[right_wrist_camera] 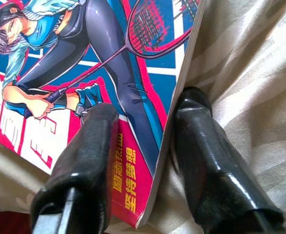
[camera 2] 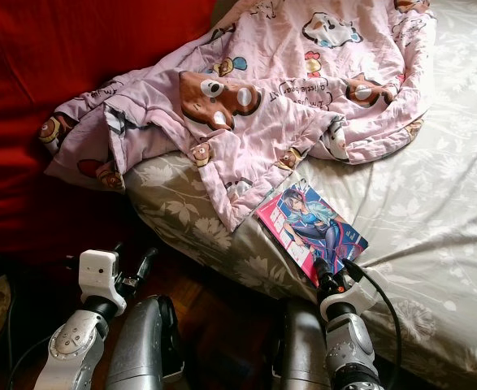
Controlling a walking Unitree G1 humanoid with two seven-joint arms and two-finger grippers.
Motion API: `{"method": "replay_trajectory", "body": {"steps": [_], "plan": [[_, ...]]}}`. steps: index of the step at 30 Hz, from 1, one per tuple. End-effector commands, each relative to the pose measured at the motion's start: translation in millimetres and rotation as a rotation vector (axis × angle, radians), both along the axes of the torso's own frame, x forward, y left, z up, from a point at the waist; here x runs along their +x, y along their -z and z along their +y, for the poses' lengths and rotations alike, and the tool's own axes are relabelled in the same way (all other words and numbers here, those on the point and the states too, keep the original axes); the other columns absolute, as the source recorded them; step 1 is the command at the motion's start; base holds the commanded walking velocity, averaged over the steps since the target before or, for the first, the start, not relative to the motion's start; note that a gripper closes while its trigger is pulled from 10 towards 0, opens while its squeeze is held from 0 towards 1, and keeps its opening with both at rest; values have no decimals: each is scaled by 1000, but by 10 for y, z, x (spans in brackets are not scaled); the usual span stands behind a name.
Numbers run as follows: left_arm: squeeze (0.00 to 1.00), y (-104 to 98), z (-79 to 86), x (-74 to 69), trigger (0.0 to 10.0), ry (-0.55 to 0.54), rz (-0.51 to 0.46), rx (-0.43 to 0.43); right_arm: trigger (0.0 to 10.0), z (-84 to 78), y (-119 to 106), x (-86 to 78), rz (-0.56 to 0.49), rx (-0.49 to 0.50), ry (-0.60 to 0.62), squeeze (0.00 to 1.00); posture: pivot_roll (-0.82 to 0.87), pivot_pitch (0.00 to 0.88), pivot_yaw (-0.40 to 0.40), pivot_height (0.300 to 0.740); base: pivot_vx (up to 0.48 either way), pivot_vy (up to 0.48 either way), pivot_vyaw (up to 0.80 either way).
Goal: Clean up the room
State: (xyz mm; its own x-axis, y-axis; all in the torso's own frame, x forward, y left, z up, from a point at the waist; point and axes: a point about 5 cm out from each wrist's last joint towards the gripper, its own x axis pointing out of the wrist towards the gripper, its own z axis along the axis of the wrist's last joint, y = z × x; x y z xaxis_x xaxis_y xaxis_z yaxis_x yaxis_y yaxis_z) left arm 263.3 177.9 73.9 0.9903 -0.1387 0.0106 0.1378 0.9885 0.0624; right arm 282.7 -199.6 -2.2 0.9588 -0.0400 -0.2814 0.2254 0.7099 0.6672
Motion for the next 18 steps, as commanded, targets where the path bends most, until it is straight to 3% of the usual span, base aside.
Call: {"method": "replay_trajectory", "body": {"steps": [1,5,9,13,18], "plan": [[0,71,17,-52,10000,7,32,22,0,187,168,-118,82,69,-58,0,142,248,26,560,0,0,0],[0,78,12,-52,10000,10,33,27,0,205,146,-97,65,64,-64,0,142,243,25,560,0,0,0],[0,82,14,-57,10000,9,34,32,0,173,45,-24,12,-33,-35,0,140,246,23,560,0,0,0],[0,90,9,-61,10000,9,37,37,0,59,-39,2,-39,-53,83,0,137,248,19,560,0,0,0],[0,99,5,-64,10000,8,39,39,0,-91,-24,-84,-23,-53,247,0,133,252,16,560,0,0,0]]}}
